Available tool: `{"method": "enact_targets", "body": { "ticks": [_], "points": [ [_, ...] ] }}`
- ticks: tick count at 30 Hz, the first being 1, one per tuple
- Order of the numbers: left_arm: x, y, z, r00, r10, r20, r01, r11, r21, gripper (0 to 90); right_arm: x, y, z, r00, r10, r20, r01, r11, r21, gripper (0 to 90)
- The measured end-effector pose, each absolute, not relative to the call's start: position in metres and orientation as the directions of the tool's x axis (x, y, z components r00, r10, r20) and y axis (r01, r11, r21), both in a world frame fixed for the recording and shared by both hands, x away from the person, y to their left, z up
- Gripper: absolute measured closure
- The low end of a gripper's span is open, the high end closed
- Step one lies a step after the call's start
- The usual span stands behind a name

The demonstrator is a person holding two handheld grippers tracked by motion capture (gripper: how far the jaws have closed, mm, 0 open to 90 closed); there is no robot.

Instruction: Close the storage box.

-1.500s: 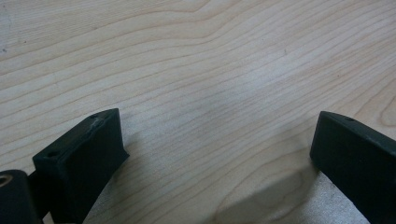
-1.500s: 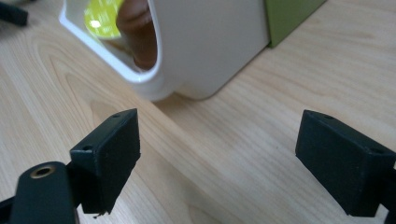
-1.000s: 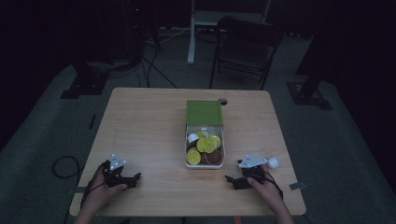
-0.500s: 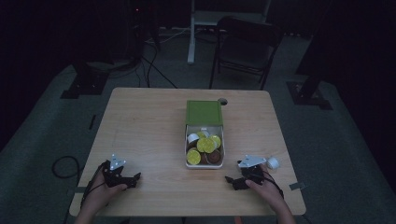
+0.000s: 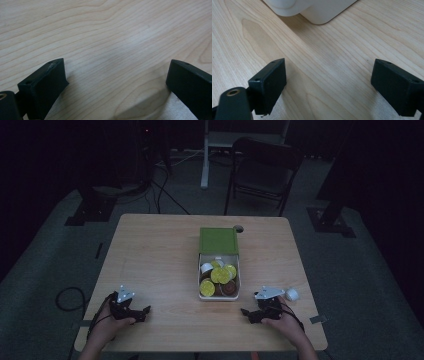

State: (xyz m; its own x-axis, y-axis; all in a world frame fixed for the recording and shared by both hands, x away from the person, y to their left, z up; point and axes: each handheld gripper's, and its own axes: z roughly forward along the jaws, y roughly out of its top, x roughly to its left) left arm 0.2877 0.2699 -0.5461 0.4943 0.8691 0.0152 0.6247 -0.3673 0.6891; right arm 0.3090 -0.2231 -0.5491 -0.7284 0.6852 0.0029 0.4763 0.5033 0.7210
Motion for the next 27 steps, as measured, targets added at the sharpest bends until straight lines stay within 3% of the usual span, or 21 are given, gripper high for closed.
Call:
{"method": "enact_targets", "body": {
  "ticks": [16, 27],
  "points": [
    [0.285, 0.239, -0.534, 0.633, 0.774, 0.018, 0.529, -0.450, 0.719, 4.4, 0.308, -0.228, -0.534, -0.710, 0.702, 0.058, 0.485, 0.428, 0.763, 13.2],
    [0.290, 0.216, -0.530, 0.683, 0.730, -0.004, 0.477, -0.443, 0.759, 5.5, 0.310, -0.227, -0.523, -0.695, 0.712, 0.099, 0.481, 0.358, 0.800, 13.1]
  ]
}}
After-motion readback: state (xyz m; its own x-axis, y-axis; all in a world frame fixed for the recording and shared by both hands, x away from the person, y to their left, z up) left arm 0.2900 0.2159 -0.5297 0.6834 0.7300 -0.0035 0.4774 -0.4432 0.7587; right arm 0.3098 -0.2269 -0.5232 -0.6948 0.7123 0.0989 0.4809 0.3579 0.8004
